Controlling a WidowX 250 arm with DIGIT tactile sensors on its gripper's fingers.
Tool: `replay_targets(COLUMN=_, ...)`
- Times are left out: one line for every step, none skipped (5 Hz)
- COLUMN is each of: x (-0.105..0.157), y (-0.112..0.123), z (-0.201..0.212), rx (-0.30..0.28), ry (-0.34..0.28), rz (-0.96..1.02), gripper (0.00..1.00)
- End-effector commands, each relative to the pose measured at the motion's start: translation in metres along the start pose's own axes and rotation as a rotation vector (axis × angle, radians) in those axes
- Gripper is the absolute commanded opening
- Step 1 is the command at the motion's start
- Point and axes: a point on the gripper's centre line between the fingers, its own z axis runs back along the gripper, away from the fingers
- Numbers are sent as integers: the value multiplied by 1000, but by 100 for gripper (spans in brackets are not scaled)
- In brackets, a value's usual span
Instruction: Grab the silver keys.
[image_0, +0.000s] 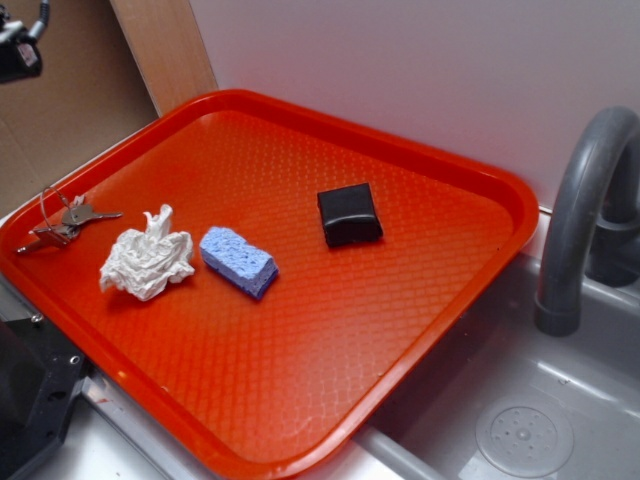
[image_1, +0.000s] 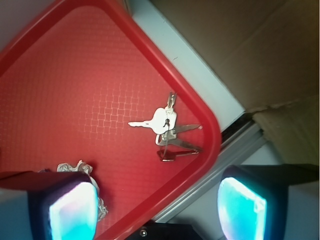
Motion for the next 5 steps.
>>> replay_targets(x=17, y=4, z=-55, rx=23, ry=-29, rz=54, gripper=100)
replay_targets(x=19, y=3, z=-87, rx=8, ry=28, rz=52, gripper=100)
replay_targets(x=22, y=3, z=-113, rx=66, ry=28, rz=53, gripper=100)
replay_targets(x=13, y=6, z=-121, rx=105, ry=30, rz=67, gripper=0)
replay_targets(x=6, y=6, z=-120, rx=104, ry=34, rz=24, gripper=0)
